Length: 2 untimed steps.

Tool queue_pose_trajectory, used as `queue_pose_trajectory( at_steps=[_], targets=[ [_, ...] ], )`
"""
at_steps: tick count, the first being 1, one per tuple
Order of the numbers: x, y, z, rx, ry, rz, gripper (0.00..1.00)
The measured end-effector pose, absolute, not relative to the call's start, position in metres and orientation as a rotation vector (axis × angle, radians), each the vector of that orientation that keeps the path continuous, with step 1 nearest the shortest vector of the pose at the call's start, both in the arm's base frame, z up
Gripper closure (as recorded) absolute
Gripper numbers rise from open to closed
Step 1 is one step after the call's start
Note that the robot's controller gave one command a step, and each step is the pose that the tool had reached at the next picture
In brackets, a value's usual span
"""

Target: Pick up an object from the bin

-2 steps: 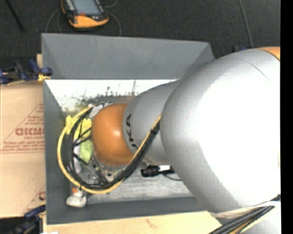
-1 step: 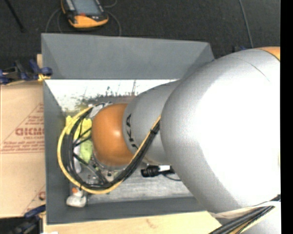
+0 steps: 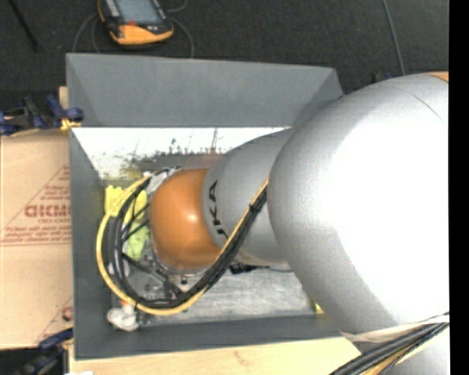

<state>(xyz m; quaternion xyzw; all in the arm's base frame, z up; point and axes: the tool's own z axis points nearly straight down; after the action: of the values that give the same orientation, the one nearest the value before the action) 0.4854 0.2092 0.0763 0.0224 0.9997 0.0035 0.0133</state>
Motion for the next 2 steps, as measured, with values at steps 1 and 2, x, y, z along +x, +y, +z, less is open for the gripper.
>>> queue_pose_trajectory(
  at_steps=[1,2],
  targets=[
    [0.4909,0.2235,0.0731,-0.380,3.108,0.005,1.00],
    [0.4909,0.2235,0.0731,-0.379,3.109,0.005,1.00]
  ],
)
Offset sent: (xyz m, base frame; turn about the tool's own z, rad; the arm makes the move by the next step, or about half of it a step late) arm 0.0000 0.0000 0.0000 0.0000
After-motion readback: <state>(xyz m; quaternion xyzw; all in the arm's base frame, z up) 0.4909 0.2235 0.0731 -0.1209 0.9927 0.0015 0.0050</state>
